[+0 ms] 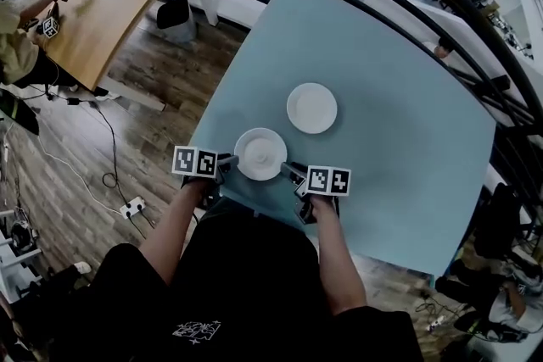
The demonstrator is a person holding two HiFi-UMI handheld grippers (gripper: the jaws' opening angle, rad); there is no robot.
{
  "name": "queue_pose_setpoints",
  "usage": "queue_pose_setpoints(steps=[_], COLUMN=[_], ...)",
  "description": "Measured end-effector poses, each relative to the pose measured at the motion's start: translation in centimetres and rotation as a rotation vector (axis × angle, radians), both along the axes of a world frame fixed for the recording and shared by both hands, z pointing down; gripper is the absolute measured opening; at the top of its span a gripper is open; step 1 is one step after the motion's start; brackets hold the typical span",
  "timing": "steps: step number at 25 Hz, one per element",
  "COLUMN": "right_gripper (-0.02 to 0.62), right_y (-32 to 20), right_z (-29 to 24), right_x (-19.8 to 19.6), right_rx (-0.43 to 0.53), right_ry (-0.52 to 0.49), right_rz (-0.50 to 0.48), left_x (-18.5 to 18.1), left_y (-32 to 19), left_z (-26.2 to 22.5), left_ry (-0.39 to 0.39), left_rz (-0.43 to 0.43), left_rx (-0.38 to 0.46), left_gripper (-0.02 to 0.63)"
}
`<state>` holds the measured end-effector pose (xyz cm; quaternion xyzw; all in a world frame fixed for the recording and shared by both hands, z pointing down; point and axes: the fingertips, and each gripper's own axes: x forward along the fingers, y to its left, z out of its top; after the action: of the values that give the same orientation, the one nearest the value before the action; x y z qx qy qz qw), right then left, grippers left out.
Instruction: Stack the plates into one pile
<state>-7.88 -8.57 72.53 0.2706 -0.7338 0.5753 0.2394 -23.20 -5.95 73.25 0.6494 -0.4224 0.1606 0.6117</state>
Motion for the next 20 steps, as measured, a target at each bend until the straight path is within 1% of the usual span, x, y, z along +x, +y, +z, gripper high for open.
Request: queue_pose_setpoints(steps=[3, 7, 12, 18, 19, 20], right_gripper=[0.158, 0.158, 0.156, 0.109, 0.094, 0.063], right_y=[0.0, 0.1, 0.0, 0.0, -0.2, -0.4], right_z=[0.4, 0.5, 0.5, 0.9, 1.0, 1.0], right_x=[-0.4, -1.3, -2.0, -1.6, -1.4, -1.2], right_rx=[-0.021, -0.047, -0.047, -0.059, -0.054, -0.049], right_ry=[-0.009, -0.031, -0.021, 0.005, 0.019, 0.029], right_rz=[0.010, 0.049, 0.047, 0.085, 0.091, 0.098], left_x=[0.3, 0.8, 1.0, 0.8, 0.8, 0.7], left_y=[-0.4, -0.6, -1.1, -1.0, -1.1, -1.3], left_z=[0.1, 0.2, 0.4, 0.5, 0.6, 0.6], left_ry=[0.009, 0.013, -0.002, 0.005, 0.009, 0.013], left_rz=[-0.004, 0.025, 0.019, 0.013, 0.009, 0.005], left_rx=[-0.002, -0.004, -0.007, -0.017, -0.018, -0.017], left_gripper=[0.107, 0.107, 0.107, 0.086, 0.084, 0.076])
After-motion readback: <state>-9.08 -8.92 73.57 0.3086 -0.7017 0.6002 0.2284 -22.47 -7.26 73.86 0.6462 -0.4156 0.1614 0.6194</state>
